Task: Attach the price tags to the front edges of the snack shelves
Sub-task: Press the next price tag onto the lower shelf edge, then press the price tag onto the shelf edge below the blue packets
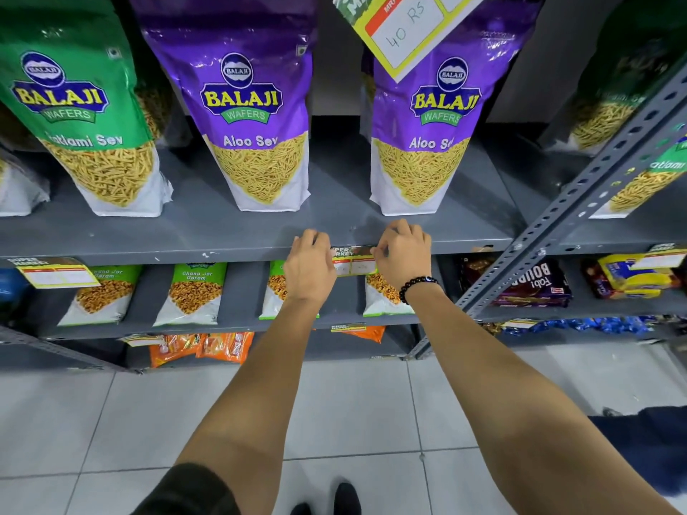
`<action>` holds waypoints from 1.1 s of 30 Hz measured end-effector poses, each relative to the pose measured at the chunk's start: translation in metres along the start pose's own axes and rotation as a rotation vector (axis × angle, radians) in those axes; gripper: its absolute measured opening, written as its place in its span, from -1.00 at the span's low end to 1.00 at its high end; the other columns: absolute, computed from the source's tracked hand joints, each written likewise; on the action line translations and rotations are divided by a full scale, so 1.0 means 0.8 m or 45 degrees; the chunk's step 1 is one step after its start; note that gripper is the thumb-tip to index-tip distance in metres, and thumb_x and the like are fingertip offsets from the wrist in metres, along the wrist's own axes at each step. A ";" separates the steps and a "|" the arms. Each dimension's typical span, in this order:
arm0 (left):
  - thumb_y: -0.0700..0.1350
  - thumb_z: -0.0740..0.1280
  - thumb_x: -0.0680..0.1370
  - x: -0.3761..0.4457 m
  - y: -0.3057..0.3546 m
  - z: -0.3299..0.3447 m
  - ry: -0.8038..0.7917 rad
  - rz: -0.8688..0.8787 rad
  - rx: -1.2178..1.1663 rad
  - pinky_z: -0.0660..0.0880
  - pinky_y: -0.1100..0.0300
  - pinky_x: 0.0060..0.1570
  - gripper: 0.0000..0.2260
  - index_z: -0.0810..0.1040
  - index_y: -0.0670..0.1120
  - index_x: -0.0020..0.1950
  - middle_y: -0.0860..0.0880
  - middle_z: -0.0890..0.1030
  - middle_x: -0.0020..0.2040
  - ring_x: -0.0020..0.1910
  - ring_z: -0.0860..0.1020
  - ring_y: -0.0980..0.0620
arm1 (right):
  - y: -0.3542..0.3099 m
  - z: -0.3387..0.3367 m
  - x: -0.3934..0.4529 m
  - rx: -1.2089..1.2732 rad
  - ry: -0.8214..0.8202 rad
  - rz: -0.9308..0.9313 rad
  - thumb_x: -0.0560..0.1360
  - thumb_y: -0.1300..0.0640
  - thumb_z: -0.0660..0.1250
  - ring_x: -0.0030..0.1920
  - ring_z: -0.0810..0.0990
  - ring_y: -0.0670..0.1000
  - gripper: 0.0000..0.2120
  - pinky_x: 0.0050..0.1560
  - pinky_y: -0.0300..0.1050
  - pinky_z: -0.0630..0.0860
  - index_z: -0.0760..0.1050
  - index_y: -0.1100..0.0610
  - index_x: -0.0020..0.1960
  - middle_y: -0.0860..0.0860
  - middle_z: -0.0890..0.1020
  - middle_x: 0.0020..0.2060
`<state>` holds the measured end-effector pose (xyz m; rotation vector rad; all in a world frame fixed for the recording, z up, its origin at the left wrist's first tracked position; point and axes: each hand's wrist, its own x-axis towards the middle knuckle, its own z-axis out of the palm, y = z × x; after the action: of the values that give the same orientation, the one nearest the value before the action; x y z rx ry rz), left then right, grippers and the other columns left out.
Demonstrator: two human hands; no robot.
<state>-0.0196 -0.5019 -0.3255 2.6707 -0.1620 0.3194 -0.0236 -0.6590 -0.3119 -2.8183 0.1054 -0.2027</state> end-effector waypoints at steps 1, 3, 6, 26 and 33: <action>-0.19 0.28 0.53 0.001 0.001 0.001 0.005 -0.025 -0.011 0.53 -0.04 -0.21 -0.93 0.47 -0.19 -0.05 -0.17 0.53 0.01 0.01 0.51 -0.17 | -0.001 0.001 0.000 -0.009 0.009 0.013 0.47 0.11 0.32 0.12 0.43 0.22 -0.83 0.18 0.11 0.34 0.53 0.22 -0.06 0.13 0.53 0.08; -0.18 0.32 0.50 0.002 0.001 0.002 0.028 -0.066 -0.055 0.54 -0.05 -0.18 -0.88 0.46 -0.18 -0.01 -0.16 0.55 -0.01 0.01 0.54 -0.18 | -0.003 0.002 0.000 0.011 0.045 0.053 0.44 0.07 0.35 0.07 0.46 0.22 -0.78 0.11 0.10 0.34 0.46 0.21 -0.05 0.14 0.54 0.00; -0.09 0.40 0.43 0.004 0.001 0.003 0.034 -0.092 -0.090 0.53 -0.03 -0.26 -0.71 0.43 -0.13 0.08 -0.13 0.57 0.01 0.00 0.55 -0.15 | -0.009 0.003 0.002 0.069 0.091 0.109 0.35 -0.08 0.44 0.03 0.48 0.20 -0.58 0.06 0.09 0.36 0.39 0.18 0.00 0.12 0.56 -0.04; 0.05 0.20 0.58 -0.011 0.015 -0.063 -0.006 0.282 0.315 -0.03 -0.07 0.49 -0.42 0.03 -0.13 0.49 -0.15 0.18 0.51 0.51 0.10 -0.11 | -0.043 -0.066 -0.039 -0.030 0.230 0.020 0.53 -0.02 0.24 0.52 0.00 0.18 -0.36 0.49 0.22 0.04 0.03 0.17 0.47 0.18 0.07 0.52; 0.07 0.24 0.55 0.009 0.070 -0.197 0.368 0.340 0.152 -0.03 -0.12 0.48 -0.45 0.18 -0.13 0.46 -0.25 0.09 0.52 0.51 0.04 -0.23 | -0.079 -0.200 -0.045 0.037 0.672 -0.095 0.54 0.09 0.22 0.50 0.08 0.21 -0.48 0.48 0.22 0.03 0.16 0.20 0.43 0.22 0.15 0.49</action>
<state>-0.0527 -0.4828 -0.1629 2.6814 -0.4214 0.8169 -0.0802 -0.6443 -0.1466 -2.6683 0.1123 -0.9506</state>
